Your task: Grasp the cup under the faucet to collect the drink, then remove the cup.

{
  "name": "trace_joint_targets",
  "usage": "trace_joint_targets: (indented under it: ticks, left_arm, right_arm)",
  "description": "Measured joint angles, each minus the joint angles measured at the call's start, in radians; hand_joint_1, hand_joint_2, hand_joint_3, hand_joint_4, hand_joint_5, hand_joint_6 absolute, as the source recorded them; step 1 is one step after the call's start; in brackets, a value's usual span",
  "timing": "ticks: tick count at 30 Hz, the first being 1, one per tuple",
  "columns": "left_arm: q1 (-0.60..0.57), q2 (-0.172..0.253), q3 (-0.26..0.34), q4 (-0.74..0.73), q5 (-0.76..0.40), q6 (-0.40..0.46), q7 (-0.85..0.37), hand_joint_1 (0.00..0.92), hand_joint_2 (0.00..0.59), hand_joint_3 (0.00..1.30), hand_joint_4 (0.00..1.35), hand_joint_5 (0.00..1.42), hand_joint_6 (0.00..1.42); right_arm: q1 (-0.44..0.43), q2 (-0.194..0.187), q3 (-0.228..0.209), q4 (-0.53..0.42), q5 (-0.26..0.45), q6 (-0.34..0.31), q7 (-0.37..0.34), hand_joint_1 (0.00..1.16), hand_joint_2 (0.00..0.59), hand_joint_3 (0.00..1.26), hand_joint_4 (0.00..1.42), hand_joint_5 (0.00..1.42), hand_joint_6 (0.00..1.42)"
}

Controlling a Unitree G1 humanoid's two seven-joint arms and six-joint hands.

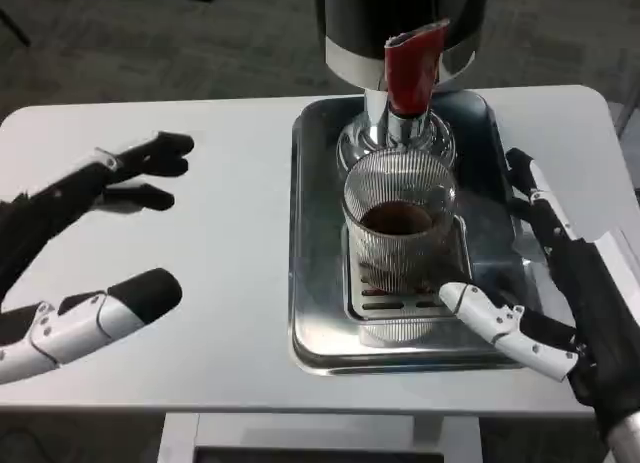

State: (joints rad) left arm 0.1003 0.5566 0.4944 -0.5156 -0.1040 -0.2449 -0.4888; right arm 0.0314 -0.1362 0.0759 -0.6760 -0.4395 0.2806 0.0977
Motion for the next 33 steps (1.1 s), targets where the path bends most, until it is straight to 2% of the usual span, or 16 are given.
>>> trace_joint_targets:
  ticks: [7,21,33]
  left_arm:
    - [0.023,-0.013,-0.024,0.041,0.052,-0.019,0.017,0.14,0.104,0.2,0.2,0.31,0.29]
    - [-0.073,-0.022,-0.2,0.171,0.175,-0.023,0.079,0.138,0.104,0.2,0.2,0.3,0.28]
    - [-0.069,-0.022,-0.23,0.184,0.193,-0.023,0.099,0.14,0.104,0.2,0.2,0.3,0.28]
  right_arm:
    - [0.0,-0.007,-0.008,0.001,0.018,-0.024,-0.001,0.56,0.258,0.0,0.01,0.07,0.18]
    - [-0.038,-0.016,0.009,0.044,0.042,-0.044,-0.001,0.56,0.258,0.0,0.01,0.07,0.18]
    - [-0.121,0.0,0.029,0.152,0.05,-0.082,-0.03,0.55,0.247,0.0,0.0,0.05,0.15]
